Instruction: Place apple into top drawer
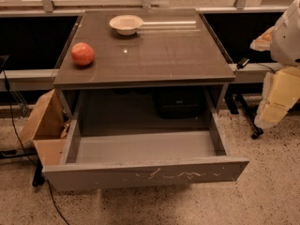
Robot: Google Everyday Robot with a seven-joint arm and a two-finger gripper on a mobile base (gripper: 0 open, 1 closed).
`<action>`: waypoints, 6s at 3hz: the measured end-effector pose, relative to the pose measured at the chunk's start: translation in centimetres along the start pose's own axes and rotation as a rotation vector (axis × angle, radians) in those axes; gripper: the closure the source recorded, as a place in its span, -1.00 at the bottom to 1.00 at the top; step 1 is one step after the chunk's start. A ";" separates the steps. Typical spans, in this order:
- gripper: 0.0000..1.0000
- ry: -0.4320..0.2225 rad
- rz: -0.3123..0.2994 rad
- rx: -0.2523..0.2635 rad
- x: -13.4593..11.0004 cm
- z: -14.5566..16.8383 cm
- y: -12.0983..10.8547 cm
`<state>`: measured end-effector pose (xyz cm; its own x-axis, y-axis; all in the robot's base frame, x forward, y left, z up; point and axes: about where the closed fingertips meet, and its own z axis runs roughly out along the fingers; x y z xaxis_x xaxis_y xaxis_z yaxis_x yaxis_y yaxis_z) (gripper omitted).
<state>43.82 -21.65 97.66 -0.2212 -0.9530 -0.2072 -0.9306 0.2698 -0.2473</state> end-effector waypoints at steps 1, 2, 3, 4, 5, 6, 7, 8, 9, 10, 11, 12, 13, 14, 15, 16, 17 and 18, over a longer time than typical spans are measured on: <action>-1.00 0.000 0.000 0.000 0.0 0.0 0.0; -1.00 -0.076 0.018 0.034 -1.5 1.9 -2.5; -1.00 -0.221 0.085 0.079 -4.3 5.4 -7.0; -1.00 -0.243 0.089 0.111 -4.8 5.6 -8.0; -1.00 -0.243 0.088 0.111 -4.8 5.6 -8.0; -1.00 -0.284 0.070 0.108 -6.4 6.4 -9.2; -1.00 -0.420 0.007 0.096 -12.9 8.1 -12.5; -1.00 -0.546 -0.003 0.085 -20.1 10.1 -15.1; -1.00 -0.648 0.101 0.094 -26.1 11.9 -17.1; -1.00 -0.649 0.105 0.094 -26.2 12.1 -17.2; -1.00 -0.662 0.166 0.102 -28.9 15.6 -18.2; -1.00 -0.722 0.230 0.090 -32.3 19.7 -19.1; -1.00 -0.780 0.253 0.071 -35.7 22.7 -19.8; -1.00 -0.844 0.243 0.048 -38.9 24.5 -20.1; -1.00 -0.891 0.219 0.025 -41.3 25.1 -19.9; -1.00 -0.896 0.200 -0.009 -42.9 26.0 -19.3; -0.77 -0.883 0.197 -0.049 -43.9 27.1 -18.5; -0.35 -0.872 0.200 -0.076 -44.4 27.9 -17.9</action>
Offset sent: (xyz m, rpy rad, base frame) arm 0.1047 0.0296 -0.0289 0.2193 -0.1496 -0.0181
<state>78.44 19.71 84.84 -0.1100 -0.4376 -0.8924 -0.9221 0.3800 -0.0727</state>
